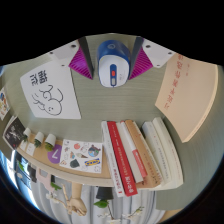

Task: Arrange mouse

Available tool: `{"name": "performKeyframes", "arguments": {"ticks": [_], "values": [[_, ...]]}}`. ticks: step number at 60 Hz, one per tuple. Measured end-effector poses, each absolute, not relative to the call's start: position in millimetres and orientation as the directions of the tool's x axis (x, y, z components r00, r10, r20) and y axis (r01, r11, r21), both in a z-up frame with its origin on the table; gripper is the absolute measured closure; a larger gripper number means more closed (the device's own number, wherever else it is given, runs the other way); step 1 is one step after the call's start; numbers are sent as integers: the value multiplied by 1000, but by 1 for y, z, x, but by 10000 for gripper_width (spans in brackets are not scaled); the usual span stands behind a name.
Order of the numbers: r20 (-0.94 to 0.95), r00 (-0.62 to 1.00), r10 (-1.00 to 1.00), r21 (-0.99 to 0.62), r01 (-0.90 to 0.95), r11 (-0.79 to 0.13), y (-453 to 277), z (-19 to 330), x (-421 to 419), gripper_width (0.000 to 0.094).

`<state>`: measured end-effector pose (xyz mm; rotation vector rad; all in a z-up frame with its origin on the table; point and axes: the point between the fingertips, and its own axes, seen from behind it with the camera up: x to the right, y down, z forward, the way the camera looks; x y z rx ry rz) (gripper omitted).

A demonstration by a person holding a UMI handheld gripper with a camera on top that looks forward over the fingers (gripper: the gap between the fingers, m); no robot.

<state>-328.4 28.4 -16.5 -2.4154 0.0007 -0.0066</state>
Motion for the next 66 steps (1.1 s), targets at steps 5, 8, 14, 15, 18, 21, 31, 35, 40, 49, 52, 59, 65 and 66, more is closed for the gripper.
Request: {"name": "performKeyframes", "arguments": {"ticks": [5, 8, 14, 15, 18, 21, 31, 35, 40, 49, 52, 59, 65, 66], "values": [[-11, 1000, -25, -654, -26, -756, 34, -17, -326, 373], [-12, 999, -32, -648, -32, -761, 34, -18, -325, 404], [-7, 999, -34, -641, -31, -767, 33, -19, -324, 440], [-8, 999, -34, -640, -31, -767, 33, -19, -324, 447], [-11, 999, -34, -636, -33, -771, 33, -20, -324, 485], [-10, 1000, -18, -629, -21, -777, 33, -20, -325, 511], [-35, 999, -4, -597, -24, -802, 33, -15, -324, 553], [-21, 1000, 14, -631, -3, -776, 40, 10, -319, 550], [0, 1000, 31, -693, 22, -721, 53, 62, -306, 550], [50, 999, -5, -804, 37, -593, 84, 169, -254, 551], [70, 997, -21, -831, 46, -555, 93, 200, -232, 551], [119, 991, -66, -871, 72, -486, 110, 244, -176, 552], [108, 991, -83, -864, 52, -501, 124, 239, -132, 552], [108, 990, -87, -859, 49, -510, 125, 234, -125, 552]]}}
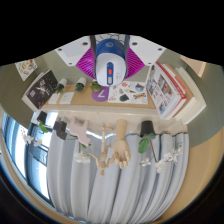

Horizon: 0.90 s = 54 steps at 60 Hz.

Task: Arrange mouse

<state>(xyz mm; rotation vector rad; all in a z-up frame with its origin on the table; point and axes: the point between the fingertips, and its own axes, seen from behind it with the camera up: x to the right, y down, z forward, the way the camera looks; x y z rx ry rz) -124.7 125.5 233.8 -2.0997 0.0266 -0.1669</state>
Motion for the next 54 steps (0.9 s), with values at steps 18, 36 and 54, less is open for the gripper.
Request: {"name": "performKeyframes", "arguments": {"ticks": [18, 36, 54], "values": [[52, 996, -74, -689, -18, -724, 115, 67, -80, 554], [-15, 999, -51, -622, -49, -781, 88, -17, -93, 518], [-25, 999, 43, -611, 19, -791, 86, -15, -104, 184]]}}
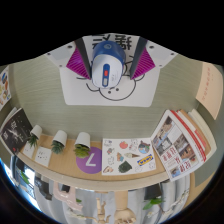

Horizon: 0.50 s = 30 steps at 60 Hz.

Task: Arrange mouse

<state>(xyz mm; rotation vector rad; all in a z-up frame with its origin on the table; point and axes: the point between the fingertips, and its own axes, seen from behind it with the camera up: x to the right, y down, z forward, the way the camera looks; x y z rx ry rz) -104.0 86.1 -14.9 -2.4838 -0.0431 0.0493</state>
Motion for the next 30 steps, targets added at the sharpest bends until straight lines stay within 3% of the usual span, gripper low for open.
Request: {"name": "performKeyframes", "arguments": {"ticks": [4, 30], "values": [[15, 998, 63, -586, 60, -808, 80, -9, -100, 82], [-17, 1000, 25, -775, 2, -632, 29, 178, -94, 76]]}}
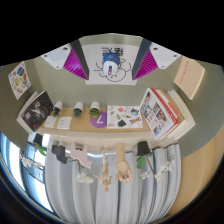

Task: Arrange mouse

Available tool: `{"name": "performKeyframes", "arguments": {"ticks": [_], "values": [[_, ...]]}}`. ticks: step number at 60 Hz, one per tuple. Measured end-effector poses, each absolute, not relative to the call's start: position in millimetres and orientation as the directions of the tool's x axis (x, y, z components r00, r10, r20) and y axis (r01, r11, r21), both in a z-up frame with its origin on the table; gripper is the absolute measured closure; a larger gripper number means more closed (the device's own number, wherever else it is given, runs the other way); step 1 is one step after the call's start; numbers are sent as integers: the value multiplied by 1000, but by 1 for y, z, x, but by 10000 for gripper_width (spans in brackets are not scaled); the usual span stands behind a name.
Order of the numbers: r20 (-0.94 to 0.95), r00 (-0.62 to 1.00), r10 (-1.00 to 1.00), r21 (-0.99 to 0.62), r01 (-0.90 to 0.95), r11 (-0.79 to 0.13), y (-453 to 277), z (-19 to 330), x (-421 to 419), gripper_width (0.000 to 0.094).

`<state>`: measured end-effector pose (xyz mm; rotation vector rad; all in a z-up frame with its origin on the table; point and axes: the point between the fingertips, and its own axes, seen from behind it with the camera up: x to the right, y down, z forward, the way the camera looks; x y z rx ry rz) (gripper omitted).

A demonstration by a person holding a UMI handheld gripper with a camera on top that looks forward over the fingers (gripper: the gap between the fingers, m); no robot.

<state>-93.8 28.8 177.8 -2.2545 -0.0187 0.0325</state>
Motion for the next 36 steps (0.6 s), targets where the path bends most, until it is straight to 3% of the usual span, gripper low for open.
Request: {"name": "performKeyframes", "arguments": {"ticks": [14, 36], "values": [[13, 1000, -20, -838, 0, -545, -46, 230, -77, 80], [19, 999, -35, -858, -1, -513, -126, 233, -69, 81]]}}
